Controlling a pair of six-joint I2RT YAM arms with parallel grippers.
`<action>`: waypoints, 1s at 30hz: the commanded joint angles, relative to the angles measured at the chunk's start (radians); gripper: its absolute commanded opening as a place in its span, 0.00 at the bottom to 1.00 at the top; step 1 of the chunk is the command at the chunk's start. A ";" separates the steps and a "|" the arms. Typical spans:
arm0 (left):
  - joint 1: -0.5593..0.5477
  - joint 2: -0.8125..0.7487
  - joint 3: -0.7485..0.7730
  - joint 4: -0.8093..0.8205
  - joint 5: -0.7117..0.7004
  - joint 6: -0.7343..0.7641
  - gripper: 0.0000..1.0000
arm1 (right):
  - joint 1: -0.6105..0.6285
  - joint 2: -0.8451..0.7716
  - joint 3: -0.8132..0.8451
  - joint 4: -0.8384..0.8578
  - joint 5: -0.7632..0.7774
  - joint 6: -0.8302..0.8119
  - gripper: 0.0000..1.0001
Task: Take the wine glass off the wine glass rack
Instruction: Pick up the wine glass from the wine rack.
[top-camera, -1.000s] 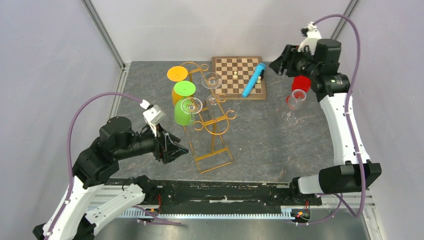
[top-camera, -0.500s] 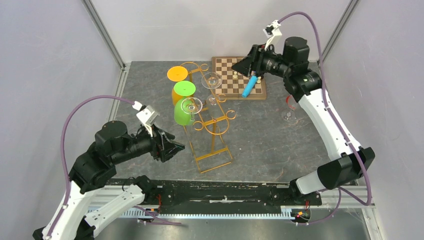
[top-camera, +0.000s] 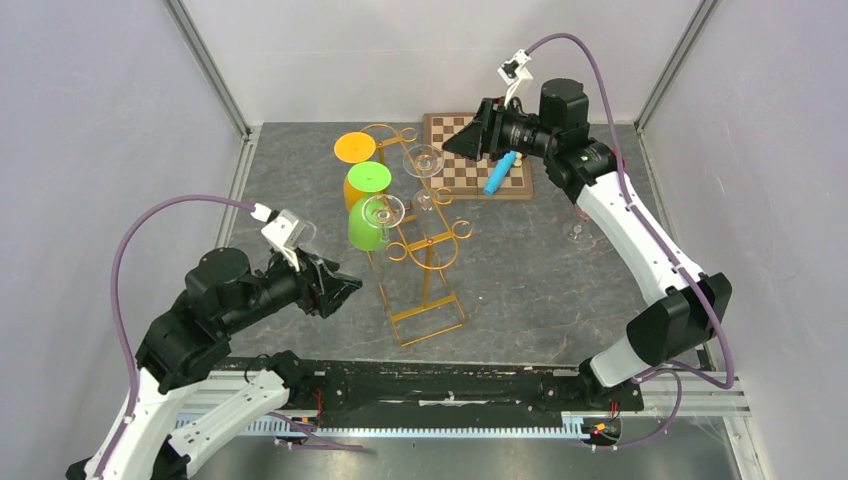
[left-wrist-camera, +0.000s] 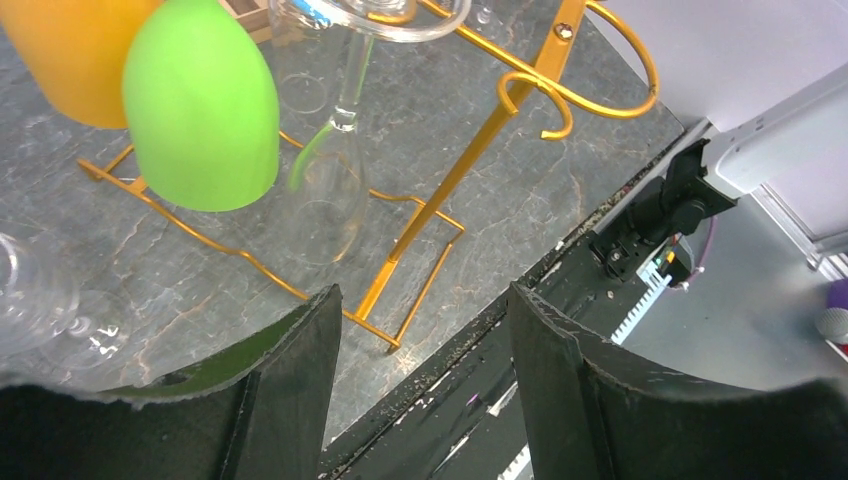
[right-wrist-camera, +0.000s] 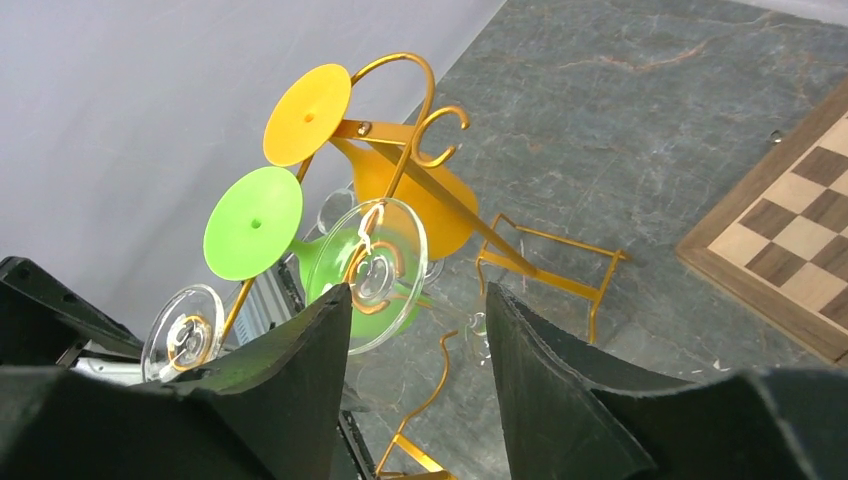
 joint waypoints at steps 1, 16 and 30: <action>-0.001 -0.015 -0.005 0.054 -0.081 -0.040 0.68 | 0.016 0.011 -0.013 0.048 -0.034 0.013 0.53; -0.001 -0.016 -0.022 0.065 -0.104 -0.068 0.68 | 0.058 0.024 -0.046 0.101 -0.077 0.053 0.48; -0.001 -0.017 -0.033 0.067 -0.116 -0.077 0.68 | 0.074 0.036 -0.063 0.138 -0.083 0.079 0.26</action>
